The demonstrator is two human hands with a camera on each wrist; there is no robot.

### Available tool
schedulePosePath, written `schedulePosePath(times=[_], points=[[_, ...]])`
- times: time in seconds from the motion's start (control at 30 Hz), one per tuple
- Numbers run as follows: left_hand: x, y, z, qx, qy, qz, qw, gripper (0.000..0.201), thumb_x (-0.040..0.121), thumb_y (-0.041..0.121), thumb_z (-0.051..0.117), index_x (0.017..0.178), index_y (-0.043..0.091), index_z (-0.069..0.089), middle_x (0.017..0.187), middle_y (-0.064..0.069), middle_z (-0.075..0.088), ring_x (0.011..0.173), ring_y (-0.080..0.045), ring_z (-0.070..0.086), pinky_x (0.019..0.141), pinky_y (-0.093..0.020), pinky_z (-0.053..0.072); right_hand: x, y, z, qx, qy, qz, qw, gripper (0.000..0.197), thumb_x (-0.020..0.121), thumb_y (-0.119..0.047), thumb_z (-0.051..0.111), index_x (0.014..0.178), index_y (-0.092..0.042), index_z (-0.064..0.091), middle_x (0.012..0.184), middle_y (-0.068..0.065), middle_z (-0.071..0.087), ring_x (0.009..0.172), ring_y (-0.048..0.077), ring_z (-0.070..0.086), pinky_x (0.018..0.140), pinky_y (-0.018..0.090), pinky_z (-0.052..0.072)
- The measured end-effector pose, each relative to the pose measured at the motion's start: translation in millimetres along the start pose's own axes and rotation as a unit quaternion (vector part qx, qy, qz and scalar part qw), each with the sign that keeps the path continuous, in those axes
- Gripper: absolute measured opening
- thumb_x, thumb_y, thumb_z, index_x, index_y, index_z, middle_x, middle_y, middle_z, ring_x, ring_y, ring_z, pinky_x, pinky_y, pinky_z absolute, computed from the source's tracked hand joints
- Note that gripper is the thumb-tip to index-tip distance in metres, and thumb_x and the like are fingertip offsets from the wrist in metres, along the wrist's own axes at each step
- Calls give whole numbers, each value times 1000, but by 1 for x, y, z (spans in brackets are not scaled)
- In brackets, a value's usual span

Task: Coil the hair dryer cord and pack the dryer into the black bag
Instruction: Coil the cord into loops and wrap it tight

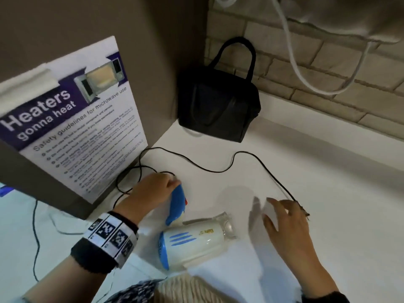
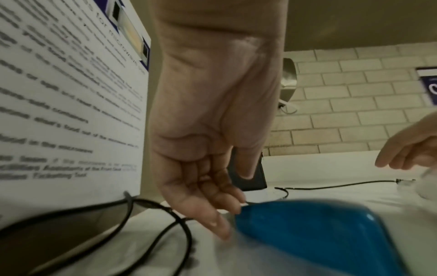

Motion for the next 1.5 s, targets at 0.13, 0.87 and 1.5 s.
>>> schedulePosePath(times=[0.13, 0.87, 1.5], points=[[-7, -4, 12, -8, -8, -81, 997, 49, 97, 55, 29, 80, 16, 56, 70, -3, 56, 74, -25, 58, 65, -32, 44, -18, -46, 10, 18, -48, -103, 993, 48, 77, -24, 72, 121, -26, 53, 109, 12, 58, 92, 35, 62, 71, 45, 51], [-2, 61, -25, -529, -128, -23, 839, 7, 84, 16, 61, 80, 10, 61, 80, -8, 64, 90, -21, 68, 81, -40, 52, -19, -88, -44, 105, -54, -127, 985, 34, 96, -28, 47, 129, -32, 52, 118, -7, 47, 108, 9, 53, 94, 23, 41], [-103, 106, -104, -642, -357, 116, 668, 40, 97, 35, 42, 103, 3, 64, 33, 8, 31, 34, -6, 27, 51, -22, 37, 15, -164, -118, 360, -33, -251, 898, 47, 98, -51, 29, 94, -29, 72, 73, 6, 70, 78, 16, 68, 75, 35, 52]])
Point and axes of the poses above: each hand's wrist, its own x-axis towards the middle knuckle, its own z-axis out of the palm, y = z × x, the point moved 3 cm from there along x, towards the middle knuckle
